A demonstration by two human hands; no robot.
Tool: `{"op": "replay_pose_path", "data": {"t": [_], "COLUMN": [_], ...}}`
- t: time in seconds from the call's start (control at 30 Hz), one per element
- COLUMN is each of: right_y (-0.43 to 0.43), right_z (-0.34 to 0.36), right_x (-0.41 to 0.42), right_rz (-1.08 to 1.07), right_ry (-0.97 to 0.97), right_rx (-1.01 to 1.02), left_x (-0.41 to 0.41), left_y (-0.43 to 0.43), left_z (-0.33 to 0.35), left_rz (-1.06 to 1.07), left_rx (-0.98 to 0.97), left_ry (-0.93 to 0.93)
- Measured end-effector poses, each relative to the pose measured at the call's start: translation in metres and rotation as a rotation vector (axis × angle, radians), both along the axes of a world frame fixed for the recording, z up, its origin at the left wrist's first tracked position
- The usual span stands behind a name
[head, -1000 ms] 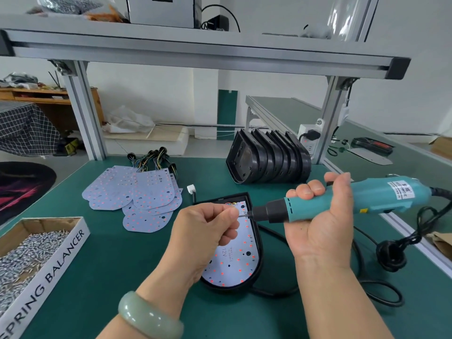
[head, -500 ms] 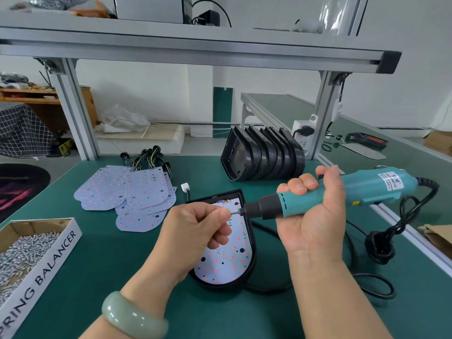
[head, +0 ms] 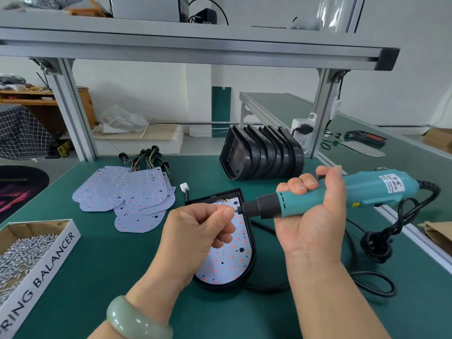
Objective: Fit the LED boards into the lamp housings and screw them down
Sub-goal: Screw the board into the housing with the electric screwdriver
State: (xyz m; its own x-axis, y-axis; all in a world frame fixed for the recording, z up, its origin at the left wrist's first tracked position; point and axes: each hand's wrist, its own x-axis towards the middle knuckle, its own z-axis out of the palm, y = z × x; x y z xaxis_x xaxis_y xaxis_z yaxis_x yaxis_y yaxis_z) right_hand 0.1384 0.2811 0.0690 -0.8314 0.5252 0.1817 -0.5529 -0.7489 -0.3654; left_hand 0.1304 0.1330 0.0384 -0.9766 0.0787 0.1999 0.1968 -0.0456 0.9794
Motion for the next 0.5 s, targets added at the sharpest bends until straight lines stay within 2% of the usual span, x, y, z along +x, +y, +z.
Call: {"op": "replay_pose_path", "data": {"t": [0.13,0.2,0.27,0.3,0.4,0.5], "right_y": [0.001,0.003,0.005,0.006,0.009,0.009], "right_z": [-0.002,-0.002,-0.002,-0.003,-0.003,-0.004], "right_x": [-0.001,-0.002,-0.002,-0.002,-0.003,-0.004], "right_rz": [-0.014,-0.019,-0.021,-0.025,-0.052,-0.060], "right_ry": [-0.005,-0.003,-0.007,-0.012,-0.058,-0.108], "right_rx": [0.008,0.009,0.012,0.016,0.031,0.044], "left_x": [0.001,-0.007,-0.015,-0.016,-0.017,-0.019], "left_y": [-0.002,-0.013,-0.031,-0.038,-0.040,-0.026], "left_z": [0.001,-0.002,-0.008,-0.011,-0.017,-0.015], "left_rz": [-0.037,0.121,0.354,0.394,0.293,0.271], "left_rx": [0.062,-0.020,-0.377,-0.571,-0.949,-1.132], "left_ry": [-0.052,-0.059,-0.093,-0.129,-0.236,-0.262]}}
